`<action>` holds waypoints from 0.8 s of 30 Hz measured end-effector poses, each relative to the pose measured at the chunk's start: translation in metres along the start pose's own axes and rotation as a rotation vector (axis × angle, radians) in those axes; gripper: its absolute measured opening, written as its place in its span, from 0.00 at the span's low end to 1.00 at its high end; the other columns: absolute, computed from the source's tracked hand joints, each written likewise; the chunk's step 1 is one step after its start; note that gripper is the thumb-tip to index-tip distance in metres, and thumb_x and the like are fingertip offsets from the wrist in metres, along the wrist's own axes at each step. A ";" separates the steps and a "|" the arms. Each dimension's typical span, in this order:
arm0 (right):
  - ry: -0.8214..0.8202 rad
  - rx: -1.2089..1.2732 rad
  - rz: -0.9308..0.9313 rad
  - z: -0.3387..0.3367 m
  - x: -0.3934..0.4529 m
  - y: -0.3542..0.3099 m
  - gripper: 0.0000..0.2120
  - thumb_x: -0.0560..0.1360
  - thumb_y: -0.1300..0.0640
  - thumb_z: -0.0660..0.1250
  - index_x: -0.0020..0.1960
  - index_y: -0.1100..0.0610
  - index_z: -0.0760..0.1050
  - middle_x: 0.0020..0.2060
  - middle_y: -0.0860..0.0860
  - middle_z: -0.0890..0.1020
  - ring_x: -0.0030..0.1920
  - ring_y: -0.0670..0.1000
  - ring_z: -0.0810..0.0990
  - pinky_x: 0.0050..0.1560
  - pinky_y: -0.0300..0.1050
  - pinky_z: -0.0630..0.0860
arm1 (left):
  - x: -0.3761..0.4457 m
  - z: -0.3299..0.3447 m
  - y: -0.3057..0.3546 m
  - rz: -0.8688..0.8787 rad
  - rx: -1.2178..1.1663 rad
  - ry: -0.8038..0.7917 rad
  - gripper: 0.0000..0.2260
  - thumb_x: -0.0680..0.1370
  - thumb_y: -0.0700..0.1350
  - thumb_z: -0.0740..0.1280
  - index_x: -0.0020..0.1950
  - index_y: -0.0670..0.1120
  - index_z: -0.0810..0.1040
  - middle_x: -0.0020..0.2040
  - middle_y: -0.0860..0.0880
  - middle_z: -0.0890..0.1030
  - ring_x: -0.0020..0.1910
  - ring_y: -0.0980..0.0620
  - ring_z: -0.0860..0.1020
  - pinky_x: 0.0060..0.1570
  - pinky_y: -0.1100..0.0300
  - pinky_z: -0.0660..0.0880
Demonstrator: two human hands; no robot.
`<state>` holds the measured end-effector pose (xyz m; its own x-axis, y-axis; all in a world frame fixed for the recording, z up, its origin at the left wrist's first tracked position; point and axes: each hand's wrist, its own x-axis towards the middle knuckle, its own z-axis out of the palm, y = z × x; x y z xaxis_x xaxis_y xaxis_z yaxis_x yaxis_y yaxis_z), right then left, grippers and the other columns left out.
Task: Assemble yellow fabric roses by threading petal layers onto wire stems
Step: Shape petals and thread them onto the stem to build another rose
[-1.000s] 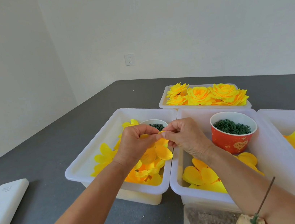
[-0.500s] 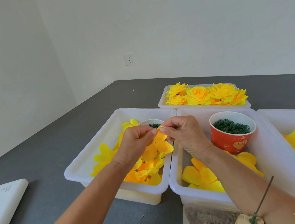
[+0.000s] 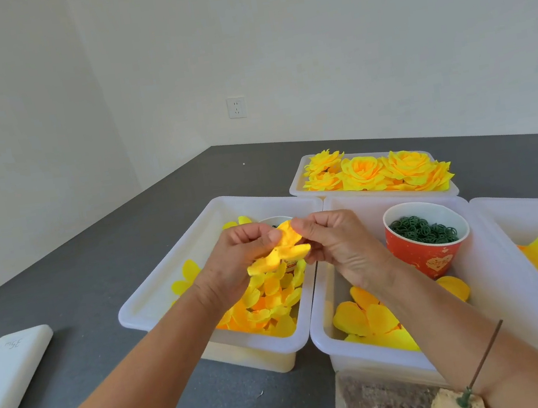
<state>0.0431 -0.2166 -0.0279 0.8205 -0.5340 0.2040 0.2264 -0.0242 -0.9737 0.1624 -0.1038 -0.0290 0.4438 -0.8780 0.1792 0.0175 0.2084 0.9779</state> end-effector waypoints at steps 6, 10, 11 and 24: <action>0.062 -0.022 0.009 0.000 -0.001 0.003 0.08 0.70 0.54 0.70 0.37 0.59 0.80 0.29 0.51 0.82 0.29 0.46 0.81 0.28 0.35 0.76 | 0.000 0.004 -0.004 0.054 0.096 0.071 0.06 0.73 0.40 0.67 0.38 0.40 0.79 0.30 0.46 0.76 0.28 0.53 0.72 0.31 0.63 0.71; 0.093 -0.184 -0.046 -0.001 -0.001 0.010 0.04 0.70 0.61 0.73 0.37 0.57 0.81 0.28 0.48 0.82 0.31 0.45 0.80 0.31 0.37 0.76 | 0.001 0.005 -0.006 0.115 0.193 0.157 0.04 0.75 0.36 0.67 0.41 0.39 0.78 0.27 0.52 0.75 0.25 0.58 0.70 0.27 0.66 0.68; 0.117 -0.238 -0.062 -0.002 0.000 0.011 0.05 0.71 0.62 0.72 0.37 0.57 0.80 0.28 0.47 0.81 0.31 0.44 0.78 0.33 0.37 0.76 | 0.001 0.005 -0.007 0.114 0.212 0.157 0.04 0.75 0.36 0.67 0.41 0.40 0.79 0.28 0.51 0.76 0.26 0.57 0.72 0.28 0.65 0.69; -0.101 0.026 -0.008 -0.003 -0.003 -0.001 0.04 0.67 0.61 0.70 0.39 0.62 0.79 0.30 0.51 0.81 0.31 0.45 0.80 0.32 0.36 0.76 | 0.001 -0.001 0.003 -0.069 -0.107 -0.058 0.09 0.71 0.42 0.65 0.33 0.46 0.82 0.30 0.50 0.81 0.28 0.55 0.78 0.28 0.64 0.74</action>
<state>0.0392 -0.2172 -0.0274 0.8670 -0.4463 0.2219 0.2452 -0.0056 -0.9695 0.1636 -0.1032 -0.0257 0.3854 -0.9147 0.1213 0.1431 0.1891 0.9715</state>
